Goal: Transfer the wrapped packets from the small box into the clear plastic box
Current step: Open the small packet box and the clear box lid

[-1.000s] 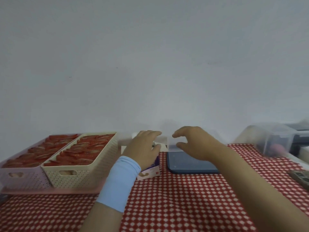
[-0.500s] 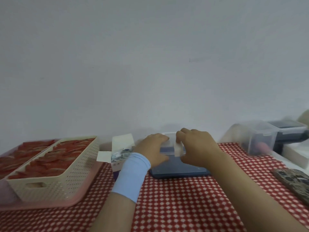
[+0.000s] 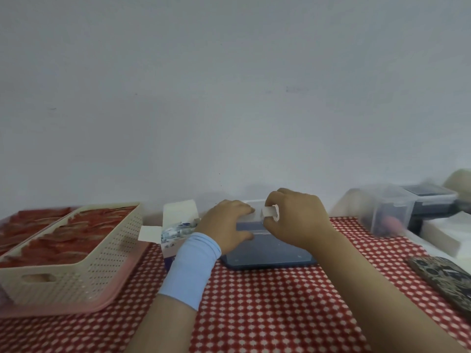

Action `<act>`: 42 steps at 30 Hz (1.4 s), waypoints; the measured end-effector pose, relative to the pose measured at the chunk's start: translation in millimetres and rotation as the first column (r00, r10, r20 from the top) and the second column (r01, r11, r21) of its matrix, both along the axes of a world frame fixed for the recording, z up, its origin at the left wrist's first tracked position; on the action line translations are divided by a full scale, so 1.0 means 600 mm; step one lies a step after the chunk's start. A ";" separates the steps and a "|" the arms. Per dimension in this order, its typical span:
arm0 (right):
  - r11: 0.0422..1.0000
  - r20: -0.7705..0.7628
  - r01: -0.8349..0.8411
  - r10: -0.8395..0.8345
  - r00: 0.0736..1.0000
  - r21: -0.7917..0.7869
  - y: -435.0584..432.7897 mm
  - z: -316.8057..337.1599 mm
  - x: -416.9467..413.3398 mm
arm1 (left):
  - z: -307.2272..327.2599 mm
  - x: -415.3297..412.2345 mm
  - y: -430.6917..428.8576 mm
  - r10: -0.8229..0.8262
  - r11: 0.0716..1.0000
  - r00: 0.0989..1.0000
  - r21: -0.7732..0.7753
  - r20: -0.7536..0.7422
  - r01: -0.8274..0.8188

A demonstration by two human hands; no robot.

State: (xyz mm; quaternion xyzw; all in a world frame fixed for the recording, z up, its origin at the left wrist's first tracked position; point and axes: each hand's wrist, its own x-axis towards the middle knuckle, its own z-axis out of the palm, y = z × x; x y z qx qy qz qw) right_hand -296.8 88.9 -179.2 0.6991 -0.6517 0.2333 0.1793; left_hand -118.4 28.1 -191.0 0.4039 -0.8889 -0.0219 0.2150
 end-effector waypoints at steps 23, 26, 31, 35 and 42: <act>0.993 0.211 -0.108 0.116 0.971 -0.049 -0.027 -0.036 -0.017 | 0.007 -0.001 -0.018 0.089 0.886 0.897 -0.377 -0.433 -0.269; 0.995 0.284 -0.083 0.064 0.957 0.057 -0.030 -0.042 -0.020 | 0.004 -0.015 -0.009 0.125 0.945 0.932 -0.246 -0.341 -0.217; 0.984 0.332 -0.070 0.011 0.943 0.165 -0.027 -0.033 -0.026 | 0.000 -0.018 -0.010 0.213 0.974 0.963 -0.044 -0.162 -0.223; 0.985 0.192 0.046 -0.078 0.978 0.166 -0.031 -0.032 -0.041 | -0.001 -0.016 -0.004 0.210 0.968 0.977 0.151 -0.036 -0.202; 0.918 0.206 -0.049 -0.037 0.978 0.395 -0.040 -0.042 -0.065 | 0.005 -0.021 -0.002 0.196 0.950 0.971 0.221 0.134 -0.222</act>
